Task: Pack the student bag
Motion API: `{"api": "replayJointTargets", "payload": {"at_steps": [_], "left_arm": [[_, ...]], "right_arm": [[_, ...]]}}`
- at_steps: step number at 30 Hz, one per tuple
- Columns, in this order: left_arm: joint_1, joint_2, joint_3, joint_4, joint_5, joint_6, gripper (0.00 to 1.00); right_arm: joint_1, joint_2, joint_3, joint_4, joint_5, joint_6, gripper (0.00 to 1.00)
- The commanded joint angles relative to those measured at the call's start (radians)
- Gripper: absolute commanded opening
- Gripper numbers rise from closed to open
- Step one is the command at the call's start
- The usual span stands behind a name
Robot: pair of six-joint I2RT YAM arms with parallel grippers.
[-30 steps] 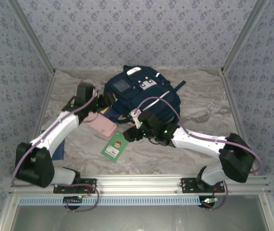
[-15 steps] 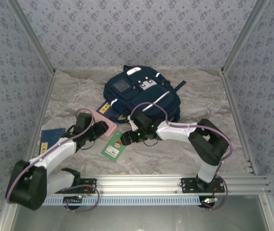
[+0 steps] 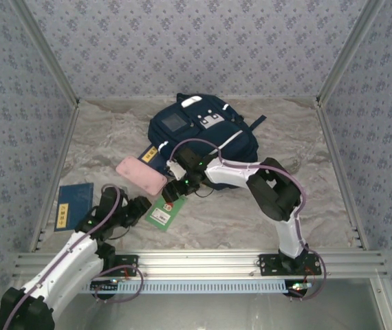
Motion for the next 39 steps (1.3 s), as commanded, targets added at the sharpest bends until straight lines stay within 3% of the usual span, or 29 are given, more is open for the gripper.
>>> {"api": "replayJointTargets", "payload": {"at_steps": [1,10,16,21,39], "left_arm": [[-0.024,-0.038,-0.035,-0.029,0.07,-0.102,0.47],[-0.074,-0.098,-0.078,-0.048,0.067,-0.158,0.47],[-0.075,-0.126,0.006,-0.245,0.029,-0.071,0.47],[-0.077,-0.159,-0.003,-0.276,0.032,-0.093,0.47],[-0.106,0.019,-0.047,-0.039,0.052,-0.14,0.45]], "right_arm": [[-0.006,0.028,0.02,-0.064,-0.065,-0.031,0.76],[-0.005,0.012,-0.035,-0.011,-0.113,0.01,0.74],[-0.007,0.012,-0.046,-0.013,-0.085,0.016,0.73],[-0.008,0.017,-0.045,-0.02,-0.06,0.024,0.72],[0.003,0.029,-0.042,0.006,-0.11,0.042,0.66]]}}
